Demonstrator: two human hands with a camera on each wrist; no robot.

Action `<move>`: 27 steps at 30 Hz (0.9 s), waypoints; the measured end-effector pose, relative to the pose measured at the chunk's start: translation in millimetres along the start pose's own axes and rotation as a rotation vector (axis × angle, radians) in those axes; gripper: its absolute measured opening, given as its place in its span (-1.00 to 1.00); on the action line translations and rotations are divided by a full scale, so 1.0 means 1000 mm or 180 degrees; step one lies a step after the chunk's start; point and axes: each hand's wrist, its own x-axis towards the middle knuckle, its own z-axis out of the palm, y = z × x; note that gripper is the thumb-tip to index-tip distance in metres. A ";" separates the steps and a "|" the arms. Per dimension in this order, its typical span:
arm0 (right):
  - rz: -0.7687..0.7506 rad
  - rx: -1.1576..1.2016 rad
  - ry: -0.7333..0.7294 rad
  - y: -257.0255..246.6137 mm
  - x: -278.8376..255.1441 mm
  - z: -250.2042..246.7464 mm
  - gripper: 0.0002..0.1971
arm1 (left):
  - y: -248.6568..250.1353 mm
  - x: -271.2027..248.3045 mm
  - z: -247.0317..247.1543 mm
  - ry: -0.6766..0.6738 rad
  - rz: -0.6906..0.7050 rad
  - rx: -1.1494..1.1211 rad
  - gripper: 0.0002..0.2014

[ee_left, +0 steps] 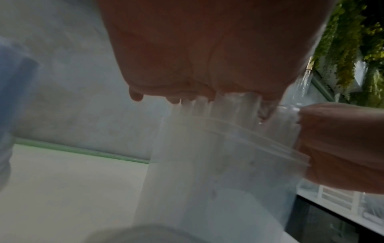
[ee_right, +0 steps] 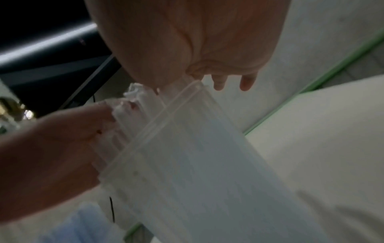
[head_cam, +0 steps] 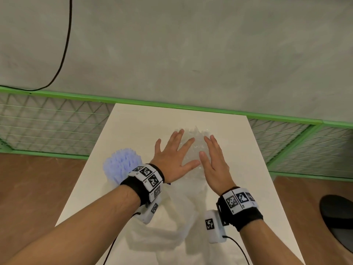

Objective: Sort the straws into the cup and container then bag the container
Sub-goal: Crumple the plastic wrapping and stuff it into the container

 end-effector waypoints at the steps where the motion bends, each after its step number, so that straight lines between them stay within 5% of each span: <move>1: 0.0005 0.0244 0.0118 0.000 0.000 0.000 -0.39 | 0.002 -0.002 0.000 0.0158 0.0010 -0.0045 -0.27; 4: -0.0143 0.0180 0.0206 -0.001 -0.004 -0.007 -0.41 | 0.004 -0.016 0.003 0.0452 0.0181 -0.0054 -0.32; 8: -0.0439 -0.0837 -0.0331 0.002 -0.010 -0.011 -0.38 | 0.001 -0.041 0.016 0.0258 0.0314 0.0020 -0.38; 13: -0.0550 -0.0183 0.0601 -0.006 0.004 -0.024 -0.60 | -0.004 -0.029 -0.003 0.0974 0.0020 -0.0869 -0.40; 19: 0.0215 0.0528 -0.0137 -0.009 0.006 0.002 -0.28 | 0.006 -0.012 0.013 0.0056 -0.0633 -0.1898 -0.41; 27: 0.0197 0.0473 0.0011 -0.022 0.029 0.023 -0.30 | -0.007 0.007 0.012 0.0244 -0.0837 -0.1530 -0.43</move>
